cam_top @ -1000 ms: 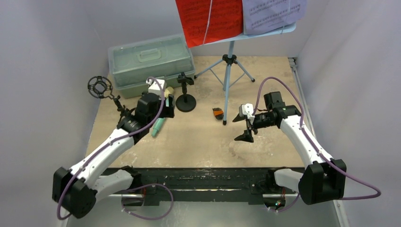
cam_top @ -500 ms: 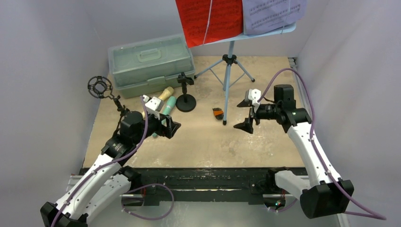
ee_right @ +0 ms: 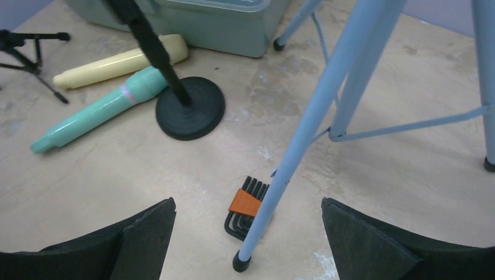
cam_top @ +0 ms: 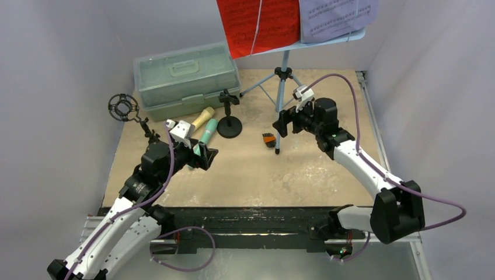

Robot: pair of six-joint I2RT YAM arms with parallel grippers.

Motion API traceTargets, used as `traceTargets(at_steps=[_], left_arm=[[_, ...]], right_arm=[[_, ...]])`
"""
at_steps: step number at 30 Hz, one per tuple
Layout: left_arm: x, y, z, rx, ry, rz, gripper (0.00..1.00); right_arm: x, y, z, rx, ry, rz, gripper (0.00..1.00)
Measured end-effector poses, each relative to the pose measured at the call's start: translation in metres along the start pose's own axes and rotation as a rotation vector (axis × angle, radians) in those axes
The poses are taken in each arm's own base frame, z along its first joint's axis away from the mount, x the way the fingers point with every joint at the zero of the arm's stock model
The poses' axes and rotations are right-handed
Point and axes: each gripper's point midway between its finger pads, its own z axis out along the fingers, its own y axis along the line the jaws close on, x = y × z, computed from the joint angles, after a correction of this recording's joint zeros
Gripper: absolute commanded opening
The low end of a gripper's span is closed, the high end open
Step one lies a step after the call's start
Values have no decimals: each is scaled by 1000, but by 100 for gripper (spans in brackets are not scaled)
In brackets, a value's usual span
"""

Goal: Pack up the instrument practice props
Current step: Place the microphone at the center of the board, then move the music stand to the center of the board.

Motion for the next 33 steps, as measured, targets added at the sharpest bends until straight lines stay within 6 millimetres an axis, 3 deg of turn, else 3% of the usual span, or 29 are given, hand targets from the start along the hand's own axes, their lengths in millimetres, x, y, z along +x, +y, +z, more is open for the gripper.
traceTargets(at_steps=[11, 27, 30, 33], left_arm=[[2, 6, 0, -35, 6, -1, 86], [7, 8, 0, -45, 23, -1, 86], [6, 8, 0, -45, 23, -2, 86], [6, 8, 0, -45, 23, -1, 86]], right_arm=[[3, -43, 35, 273, -90, 87, 84], [15, -44, 53, 299, -80, 115, 68], [19, -44, 57, 297, -70, 116, 56], [26, -43, 63, 294, -50, 122, 34]])
